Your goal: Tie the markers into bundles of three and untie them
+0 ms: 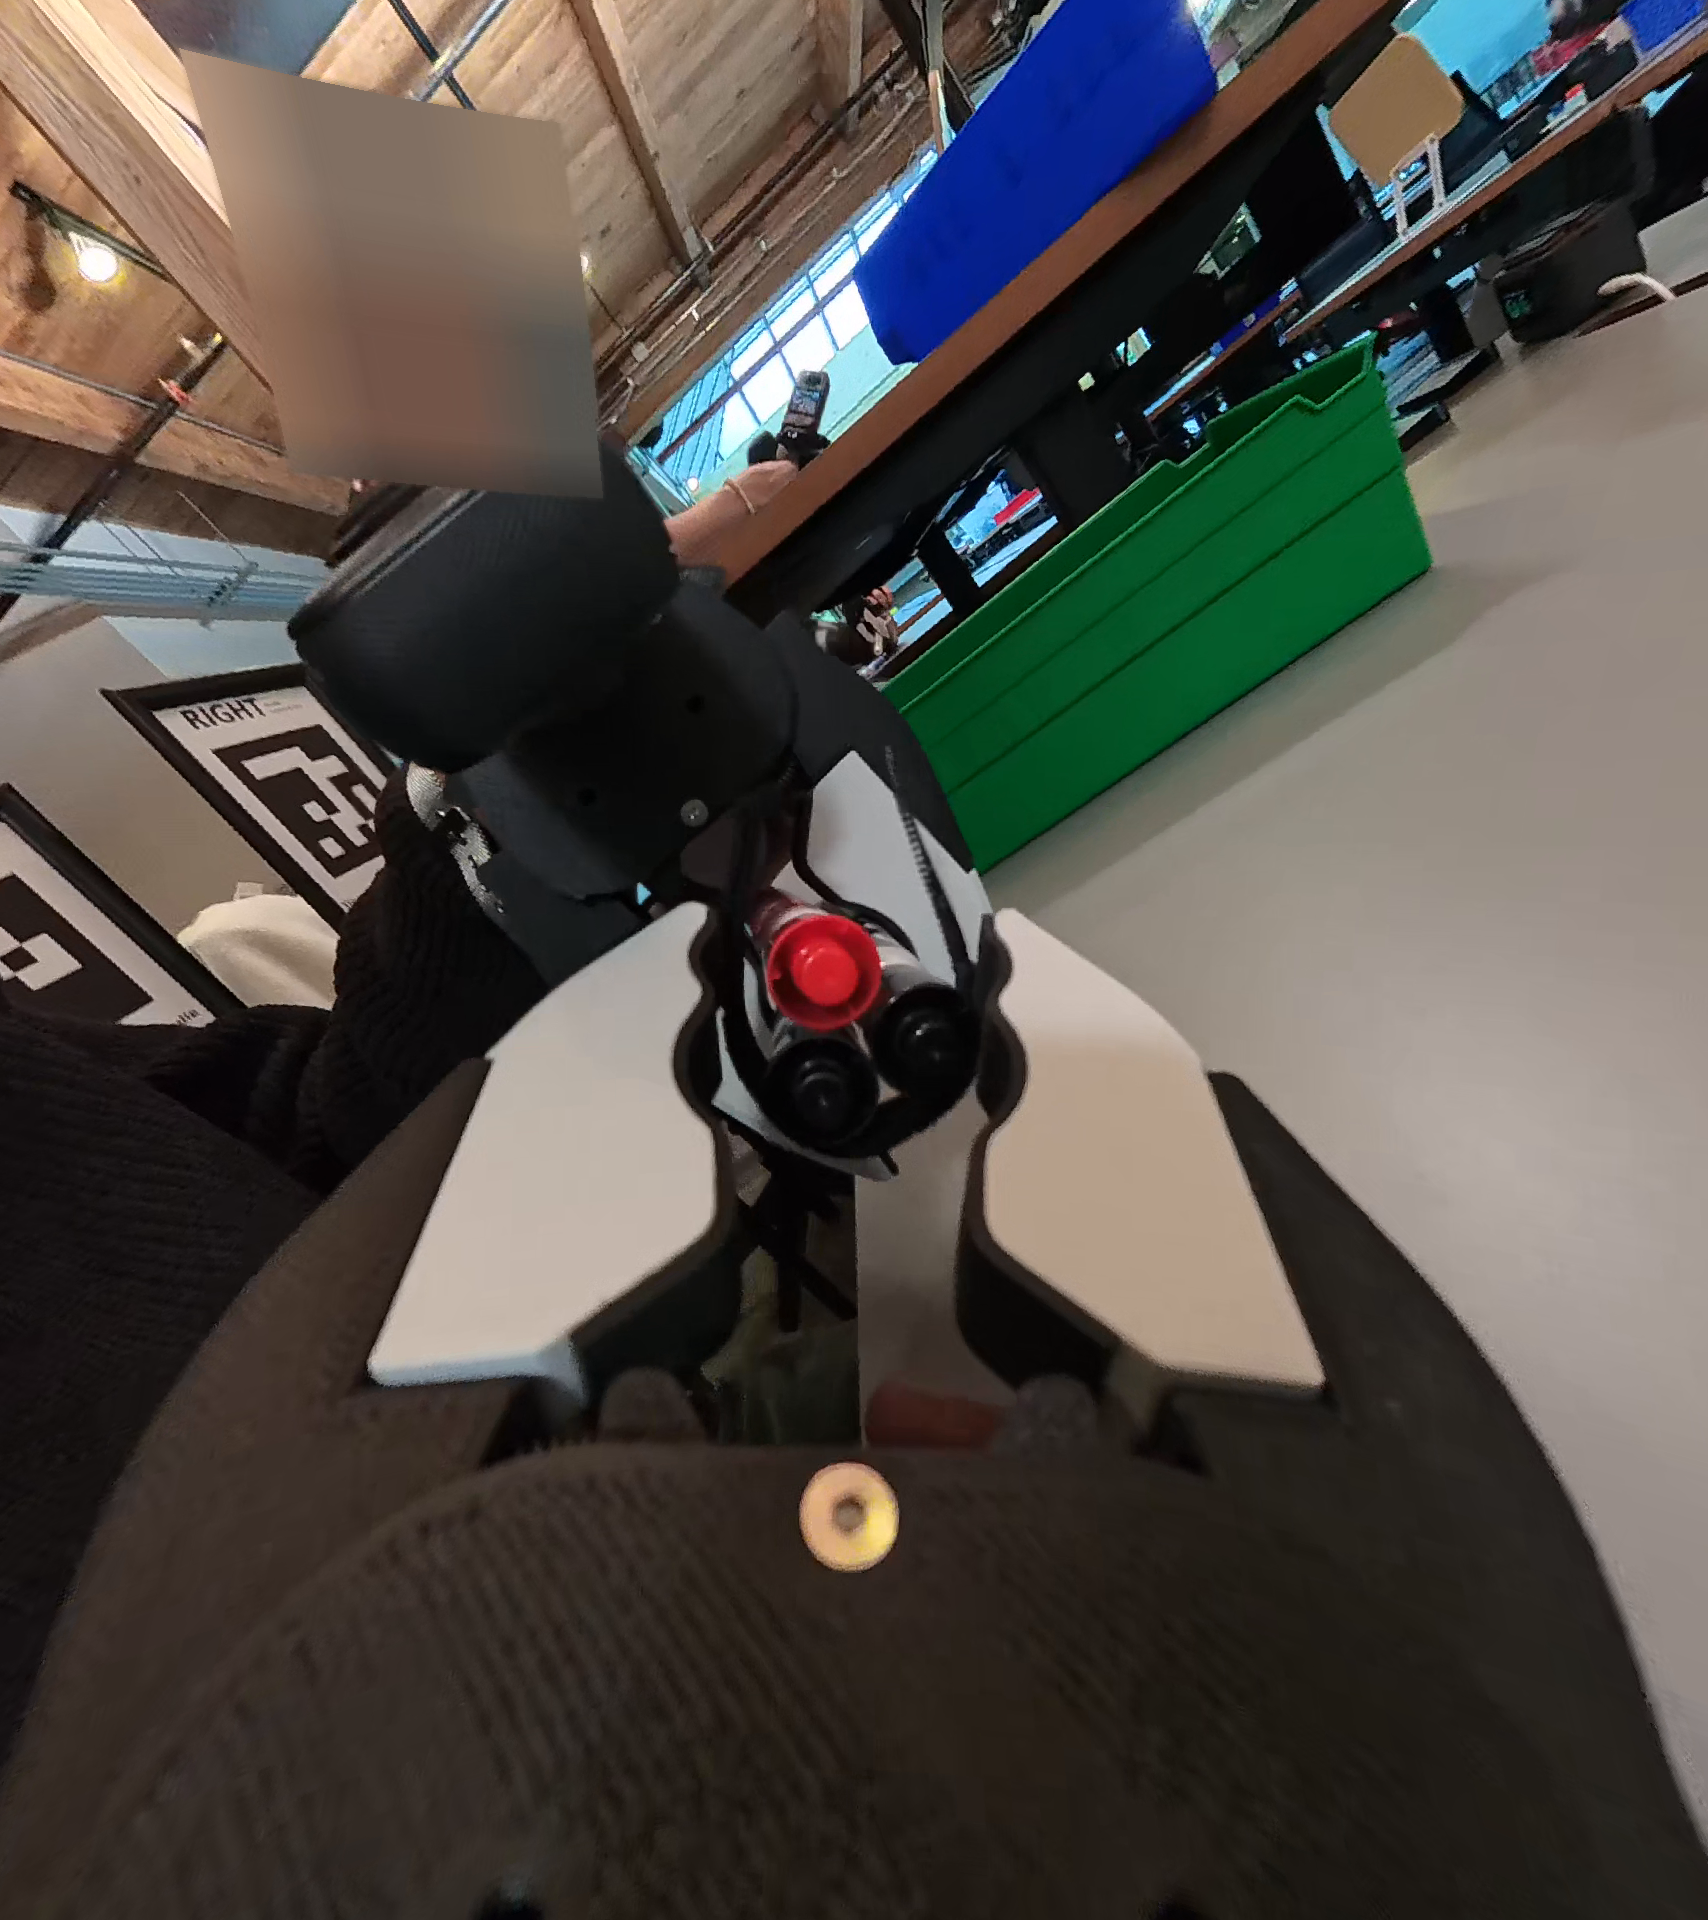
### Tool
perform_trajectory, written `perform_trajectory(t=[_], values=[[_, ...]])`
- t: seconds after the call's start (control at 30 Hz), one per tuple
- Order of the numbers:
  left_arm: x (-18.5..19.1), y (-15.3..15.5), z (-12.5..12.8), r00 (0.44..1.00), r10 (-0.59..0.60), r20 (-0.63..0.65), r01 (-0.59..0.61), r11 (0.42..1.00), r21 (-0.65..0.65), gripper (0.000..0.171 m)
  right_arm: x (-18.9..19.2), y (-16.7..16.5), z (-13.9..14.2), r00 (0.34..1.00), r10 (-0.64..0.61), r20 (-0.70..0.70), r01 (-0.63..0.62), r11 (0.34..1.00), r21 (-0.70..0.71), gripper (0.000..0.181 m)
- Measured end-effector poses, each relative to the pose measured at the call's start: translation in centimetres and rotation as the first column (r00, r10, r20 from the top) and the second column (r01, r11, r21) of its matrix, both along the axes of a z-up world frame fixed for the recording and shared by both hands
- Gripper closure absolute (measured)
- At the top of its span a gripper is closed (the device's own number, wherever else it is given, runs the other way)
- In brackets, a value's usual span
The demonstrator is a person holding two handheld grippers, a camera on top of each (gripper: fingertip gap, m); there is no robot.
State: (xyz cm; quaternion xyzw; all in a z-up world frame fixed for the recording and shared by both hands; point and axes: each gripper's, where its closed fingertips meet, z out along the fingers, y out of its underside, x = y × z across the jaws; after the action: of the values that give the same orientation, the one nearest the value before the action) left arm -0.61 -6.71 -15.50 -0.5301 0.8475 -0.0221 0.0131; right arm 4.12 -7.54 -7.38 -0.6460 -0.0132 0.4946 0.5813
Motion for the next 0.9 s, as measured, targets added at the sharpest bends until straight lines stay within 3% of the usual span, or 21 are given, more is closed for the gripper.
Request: perform_trajectory(t=[0.2, 0.53, 0.9], values=[[-0.2, 0.1, -0.3, 1.0, 0.002, -0.017, -0.002, 1.0, 0.008, 0.129, 0.4, 0.0, 0.2, 1.0, -0.002, -0.031, 0.002, 1.0, -0.011, 0.144], [-0.3, 0.1, -0.6, 0.999, 0.004, -0.033, -0.004, 1.0, 0.007, 0.129, 0.4, 0.2, -0.7, 0.985, -0.029, 0.172, 0.035, 0.999, -0.035, 0.151], [0.0, -0.6, -0.6, 1.0, -0.003, -0.018, 0.003, 0.999, -0.049, 0.129, 0.4, 0.1, -0.2, 0.893, -0.153, 0.423, 0.128, 0.988, 0.088, 0.171]])
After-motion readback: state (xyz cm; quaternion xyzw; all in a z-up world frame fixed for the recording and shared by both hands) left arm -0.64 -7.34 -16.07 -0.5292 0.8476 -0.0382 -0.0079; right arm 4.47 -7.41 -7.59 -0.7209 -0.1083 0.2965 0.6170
